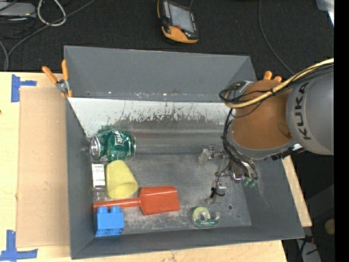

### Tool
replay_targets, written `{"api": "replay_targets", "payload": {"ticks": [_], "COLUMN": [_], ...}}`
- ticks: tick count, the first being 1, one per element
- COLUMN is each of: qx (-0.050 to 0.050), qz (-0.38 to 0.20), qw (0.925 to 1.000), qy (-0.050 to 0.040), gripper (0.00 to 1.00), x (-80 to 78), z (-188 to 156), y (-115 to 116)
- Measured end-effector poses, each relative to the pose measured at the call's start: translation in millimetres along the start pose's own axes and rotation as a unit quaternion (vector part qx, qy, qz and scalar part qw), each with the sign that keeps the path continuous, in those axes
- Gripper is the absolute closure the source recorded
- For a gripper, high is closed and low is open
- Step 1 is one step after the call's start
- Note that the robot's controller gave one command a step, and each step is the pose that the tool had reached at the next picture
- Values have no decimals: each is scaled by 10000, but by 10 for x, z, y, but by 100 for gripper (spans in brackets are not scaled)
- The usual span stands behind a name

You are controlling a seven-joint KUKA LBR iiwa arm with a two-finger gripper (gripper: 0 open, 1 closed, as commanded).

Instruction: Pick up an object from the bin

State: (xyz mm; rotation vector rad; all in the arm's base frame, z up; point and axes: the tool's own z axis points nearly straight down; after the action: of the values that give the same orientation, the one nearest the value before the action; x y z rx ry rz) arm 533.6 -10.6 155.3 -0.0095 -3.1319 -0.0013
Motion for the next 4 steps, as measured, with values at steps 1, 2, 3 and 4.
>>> {"api": "replay_targets", "payload": {"ticks": [1,2,3,4], "qx": [1,-3,21,15], "qz": [-3,-193,-539,-664], "qw": [10000,9998,9985,9978], "qy": [-42,-20,-96,-1], "gripper": [0,0,0,0], "x": [-18,-41,113,310], "z": [-42,860,316,567], "y": [0,865,1072,1278]}}
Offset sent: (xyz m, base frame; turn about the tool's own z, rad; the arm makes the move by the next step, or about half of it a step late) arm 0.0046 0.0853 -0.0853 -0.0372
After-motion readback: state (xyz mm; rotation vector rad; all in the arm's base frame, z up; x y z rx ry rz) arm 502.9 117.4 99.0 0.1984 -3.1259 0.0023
